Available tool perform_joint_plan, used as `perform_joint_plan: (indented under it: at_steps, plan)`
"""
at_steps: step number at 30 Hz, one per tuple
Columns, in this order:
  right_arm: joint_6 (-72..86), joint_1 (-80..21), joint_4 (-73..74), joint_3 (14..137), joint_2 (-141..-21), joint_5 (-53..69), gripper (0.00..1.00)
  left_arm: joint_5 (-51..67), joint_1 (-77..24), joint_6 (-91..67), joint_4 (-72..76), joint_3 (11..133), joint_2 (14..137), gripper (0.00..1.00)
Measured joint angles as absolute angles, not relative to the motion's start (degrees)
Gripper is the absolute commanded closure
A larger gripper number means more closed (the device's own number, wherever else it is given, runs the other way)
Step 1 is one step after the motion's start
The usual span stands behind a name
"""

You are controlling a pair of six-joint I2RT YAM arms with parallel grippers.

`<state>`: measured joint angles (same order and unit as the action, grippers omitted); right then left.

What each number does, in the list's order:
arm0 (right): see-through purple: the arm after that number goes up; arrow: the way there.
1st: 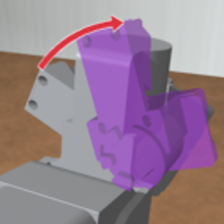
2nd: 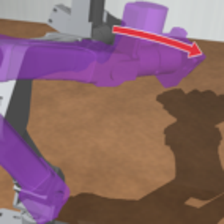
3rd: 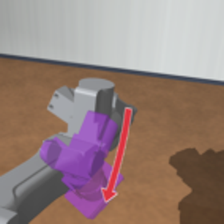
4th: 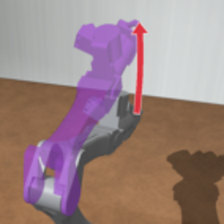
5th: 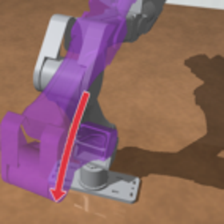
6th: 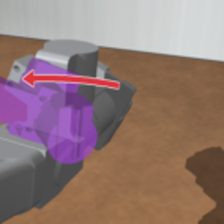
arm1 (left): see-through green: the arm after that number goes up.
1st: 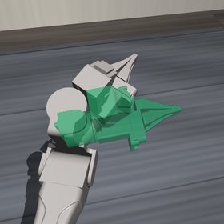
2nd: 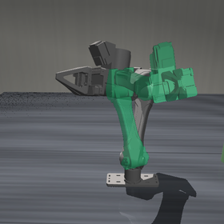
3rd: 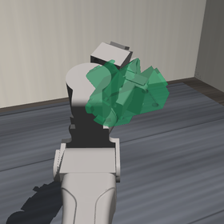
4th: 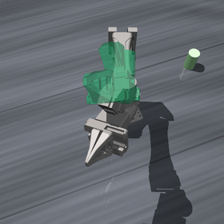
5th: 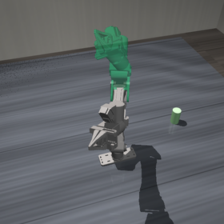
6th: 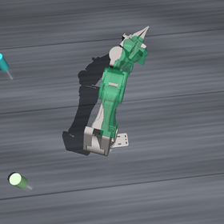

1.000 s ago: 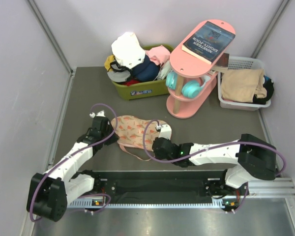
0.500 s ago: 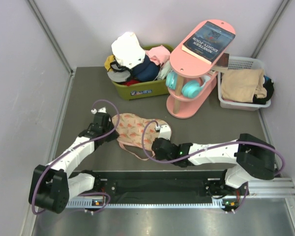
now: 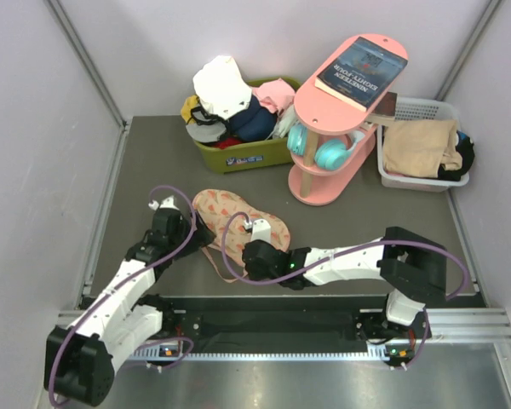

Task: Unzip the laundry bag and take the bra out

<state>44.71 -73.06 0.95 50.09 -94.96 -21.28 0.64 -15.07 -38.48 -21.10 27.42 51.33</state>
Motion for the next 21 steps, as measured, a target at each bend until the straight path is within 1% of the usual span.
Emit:
perform_joint_plan:
  at_steps: [5,8,12,13,15,16,18,19,21]
  plan:
    - [43.88,-73.89,-1.28,53.43,-97.8,-19.18,1.0,4.45,-15.09,-42.59,-21.5,22.35,46.52,0.12]
    - [43.51,-74.15,-2.39,54.59,-98.85,-18.15,1.0,6.76,-15.09,-44.86,-20.56,20.71,46.52,0.17]
    - [43.42,-74.37,-3.44,55.83,-100.05,-17.28,1.0,9.39,-15.29,-46.89,-17.8,19.68,48.25,0.26]
    - [43.4,-74.41,-3.51,55.99,-100.18,-17.19,1.0,9.8,-15.35,-47.11,-17.1,19.62,48.77,0.3]
    - [43.22,-74.52,-3.86,56.27,-100.29,-16.86,1.0,10.98,-15.49,-48.16,-15.07,19.05,49.89,0.35]
    - [43.16,-74.52,-4.05,56.38,-100.31,-16.75,1.0,11.44,-15.55,-48.51,-14.09,18.7,50.33,0.41]
    - [43.05,-74.52,-4.4,56.38,-100.31,-16.64,1.0,12.36,-15.75,-49.43,-12.14,17.87,50.98,0.47]
    - [43.05,-74.52,-4.45,56.38,-100.31,-16.58,1.0,12.69,-15.79,-49.67,-11.31,17.5,51.22,0.53]
    - [43.03,-74.52,-4.54,56.38,-100.33,-16.58,1.0,13.17,-15.9,-50.24,-9.8,16.91,51.79,0.6]
